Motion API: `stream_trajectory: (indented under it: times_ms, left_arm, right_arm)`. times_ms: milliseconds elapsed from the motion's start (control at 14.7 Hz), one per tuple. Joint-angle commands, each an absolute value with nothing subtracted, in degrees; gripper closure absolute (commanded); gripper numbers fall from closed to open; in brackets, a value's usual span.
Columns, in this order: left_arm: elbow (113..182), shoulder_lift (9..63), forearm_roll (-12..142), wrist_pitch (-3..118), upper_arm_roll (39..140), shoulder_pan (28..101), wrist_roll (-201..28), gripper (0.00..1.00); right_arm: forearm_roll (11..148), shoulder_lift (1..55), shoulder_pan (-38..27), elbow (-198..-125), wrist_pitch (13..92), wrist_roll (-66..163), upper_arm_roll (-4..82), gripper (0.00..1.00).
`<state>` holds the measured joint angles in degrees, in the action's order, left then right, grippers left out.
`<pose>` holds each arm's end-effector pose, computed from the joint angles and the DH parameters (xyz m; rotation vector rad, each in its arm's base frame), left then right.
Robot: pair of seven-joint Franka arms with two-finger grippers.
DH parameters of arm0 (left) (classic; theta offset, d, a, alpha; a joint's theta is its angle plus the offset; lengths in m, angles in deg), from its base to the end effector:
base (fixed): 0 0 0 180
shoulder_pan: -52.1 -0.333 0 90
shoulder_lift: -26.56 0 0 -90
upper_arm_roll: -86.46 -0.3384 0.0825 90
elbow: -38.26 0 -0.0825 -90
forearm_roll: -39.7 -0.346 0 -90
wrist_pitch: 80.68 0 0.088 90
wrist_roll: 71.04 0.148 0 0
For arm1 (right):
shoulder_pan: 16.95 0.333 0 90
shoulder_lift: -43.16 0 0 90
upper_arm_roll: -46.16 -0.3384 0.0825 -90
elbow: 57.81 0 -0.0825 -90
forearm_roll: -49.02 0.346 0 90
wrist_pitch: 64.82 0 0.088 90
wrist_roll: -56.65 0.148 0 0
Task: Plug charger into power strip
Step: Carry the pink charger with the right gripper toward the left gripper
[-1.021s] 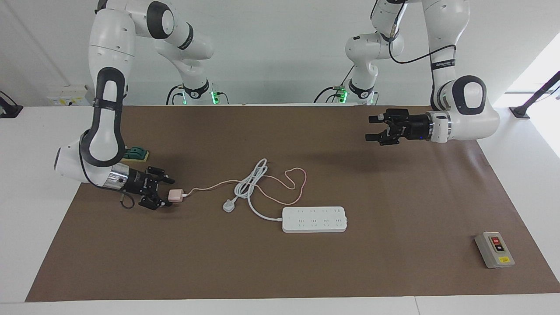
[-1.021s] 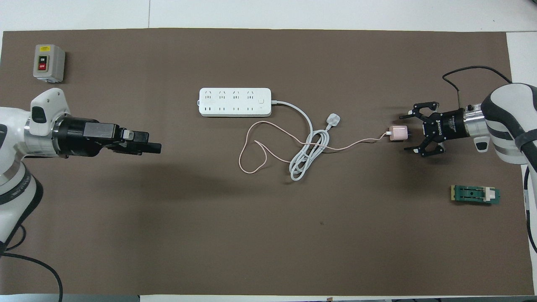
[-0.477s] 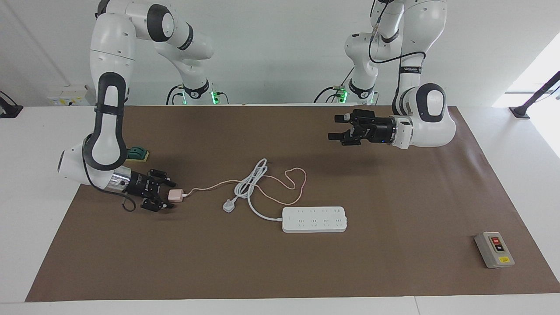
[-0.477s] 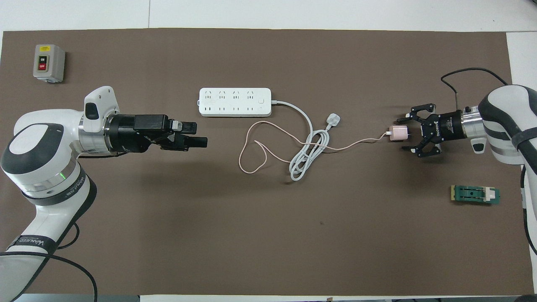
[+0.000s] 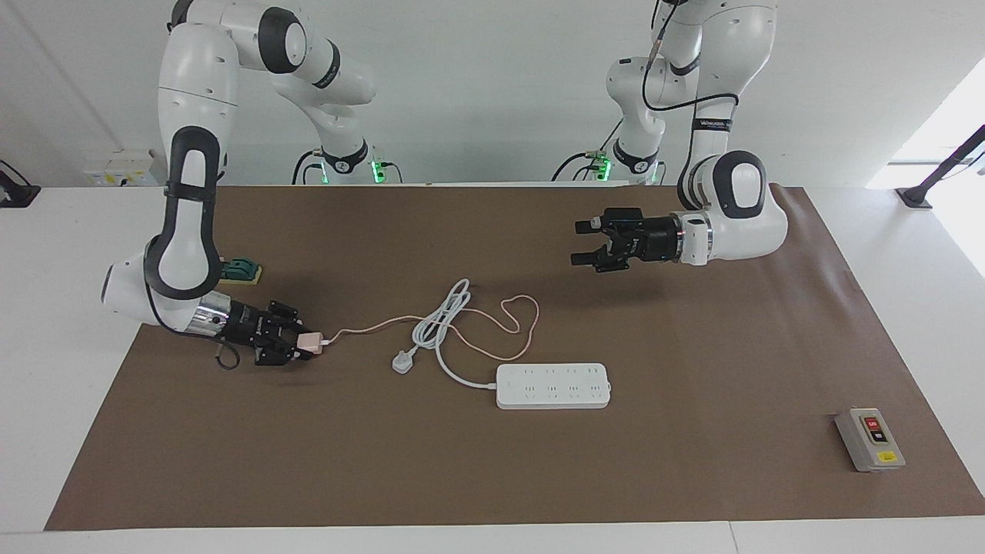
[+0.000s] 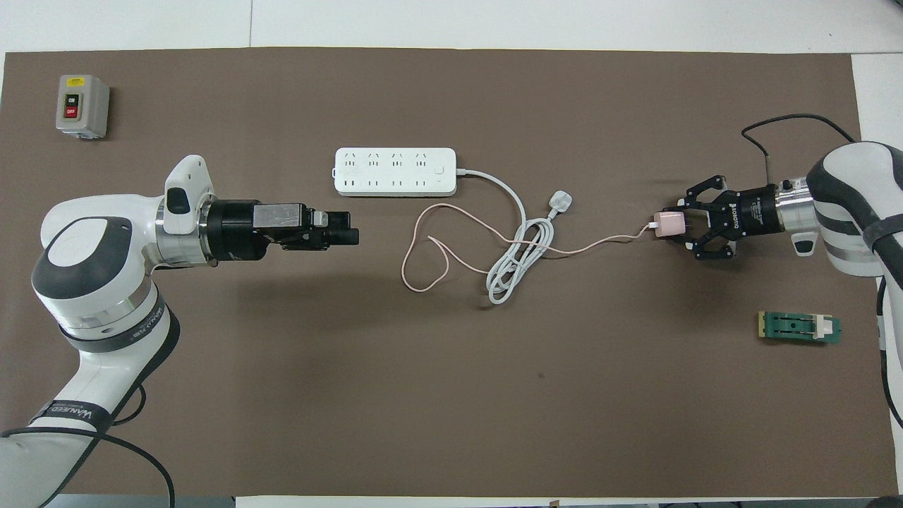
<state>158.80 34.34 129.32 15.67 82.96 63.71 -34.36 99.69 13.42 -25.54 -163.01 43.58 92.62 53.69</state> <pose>0.5061 -0.2121 0.4412 1.6530 -0.0287 -0.0634 0.5859 -0.0734 0.2540 -1.8762 1.5773 0.6811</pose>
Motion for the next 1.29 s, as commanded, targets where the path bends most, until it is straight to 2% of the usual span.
stream_trajectory:
  times_ms: [0, 340, 613, 1021, 1225]
  left_arm:
    - [159.72, 33.5, 129.61, 20.47, 82.33, 65.36, -31.94, 0.0]
    - [157.18, 34.65, 134.44, 21.63, 82.42, 65.55, -32.71, 0.0]
    - [157.18, 35.26, 139.8, 19.35, 82.33, 65.81, -35.53, 0.0]
    - [157.18, 37.72, 139.99, 17.41, 82.42, 66.07, -35.44, 0.0]
    - [157.0, 37.98, 139.99, 16.89, 82.42, 65.98, -35.53, 0.0]
  right_arm:
    - [100.69, 13.71, -23.99, -162.93, 44.61, 93.54, 53.55, 1.0]
    - [100.17, 18.71, -18.63, -158.8, 41.71, 109.79, 53.11, 1.0]
    - [100.69, 23.11, -11.7, -158.0, 42.14, 118.85, 52.93, 1.0]
    - [101.22, 23.82, -2.91, -152.03, 42.58, 132.21, 52.84, 1.0]
    - [102.27, 23.82, 2.89, -151.67, 47.31, 137.84, 52.76, 1.0]
